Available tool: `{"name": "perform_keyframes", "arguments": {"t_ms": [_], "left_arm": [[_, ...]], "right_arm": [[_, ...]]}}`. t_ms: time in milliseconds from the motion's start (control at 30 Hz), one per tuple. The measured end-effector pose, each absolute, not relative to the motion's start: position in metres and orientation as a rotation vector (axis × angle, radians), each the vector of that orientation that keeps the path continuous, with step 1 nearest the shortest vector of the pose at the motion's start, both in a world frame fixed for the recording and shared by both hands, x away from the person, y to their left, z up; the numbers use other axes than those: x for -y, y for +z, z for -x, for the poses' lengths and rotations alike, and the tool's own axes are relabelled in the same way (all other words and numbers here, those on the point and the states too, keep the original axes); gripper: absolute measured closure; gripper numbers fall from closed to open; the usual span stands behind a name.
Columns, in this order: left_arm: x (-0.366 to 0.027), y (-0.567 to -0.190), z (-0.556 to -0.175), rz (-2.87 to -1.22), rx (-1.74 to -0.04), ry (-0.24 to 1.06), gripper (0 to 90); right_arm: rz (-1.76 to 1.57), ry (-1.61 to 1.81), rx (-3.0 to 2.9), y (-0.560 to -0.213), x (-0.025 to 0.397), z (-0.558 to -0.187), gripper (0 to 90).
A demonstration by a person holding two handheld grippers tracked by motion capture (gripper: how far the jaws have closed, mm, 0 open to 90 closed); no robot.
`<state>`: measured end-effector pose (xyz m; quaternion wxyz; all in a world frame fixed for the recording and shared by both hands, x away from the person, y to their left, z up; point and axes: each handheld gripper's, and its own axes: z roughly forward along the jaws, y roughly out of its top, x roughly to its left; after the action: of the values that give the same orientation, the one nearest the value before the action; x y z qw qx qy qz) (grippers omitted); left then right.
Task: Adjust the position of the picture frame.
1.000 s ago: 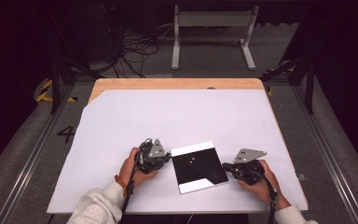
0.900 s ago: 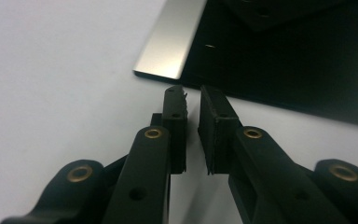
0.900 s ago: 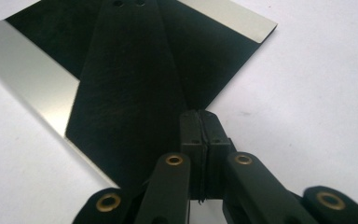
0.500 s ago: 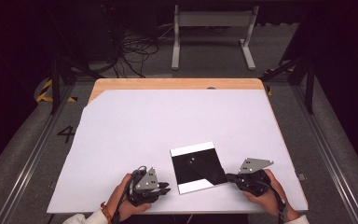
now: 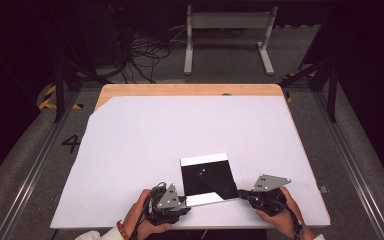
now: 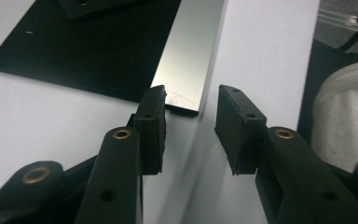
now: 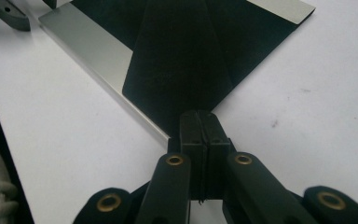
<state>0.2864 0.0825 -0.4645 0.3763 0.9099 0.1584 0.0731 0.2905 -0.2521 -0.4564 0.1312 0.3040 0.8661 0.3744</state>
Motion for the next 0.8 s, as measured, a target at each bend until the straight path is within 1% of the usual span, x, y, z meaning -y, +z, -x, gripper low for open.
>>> {"name": "perform_keyframes", "arguments": {"t_ms": [33, 67, 133, 267, 433, 633, 800], "left_arm": [[-0.083, -0.464, -0.288, -2.333, -0.429, 0.227, 62.7], [-0.084, -0.464, -0.289, -2.334, -0.434, 0.236, 62.7], [-0.085, -0.464, -0.291, -2.333, -0.439, 0.233, 61.2], [-0.085, -0.463, -0.291, -2.342, -0.428, 0.255, 61.2], [-0.086, -0.463, -0.296, -2.338, -0.453, 0.273, 61.2], [-0.086, -0.463, -0.297, -2.339, -0.456, 0.264, 62.4], [-0.086, -0.464, -0.298, -2.335, -0.453, 0.262, 62.6]], "right_arm": [[-0.886, 1.086, -2.511, -0.457, 0.249, -0.292, 90.0], [-0.887, 1.086, -2.508, -0.457, 0.248, -0.292, 90.0], [-0.883, 1.086, -2.504, -0.457, 0.247, -0.292, 90.0], [-0.881, 1.091, -2.498, -0.458, 0.247, -0.291, 90.0], [-0.861, 1.080, -2.491, -0.458, 0.244, -0.291, 88.9], [-0.869, 1.075, -2.475, -0.458, 0.241, -0.294, 89.0], [-0.847, 1.072, -2.503, -0.456, 0.246, -0.292, 84.9]]}}
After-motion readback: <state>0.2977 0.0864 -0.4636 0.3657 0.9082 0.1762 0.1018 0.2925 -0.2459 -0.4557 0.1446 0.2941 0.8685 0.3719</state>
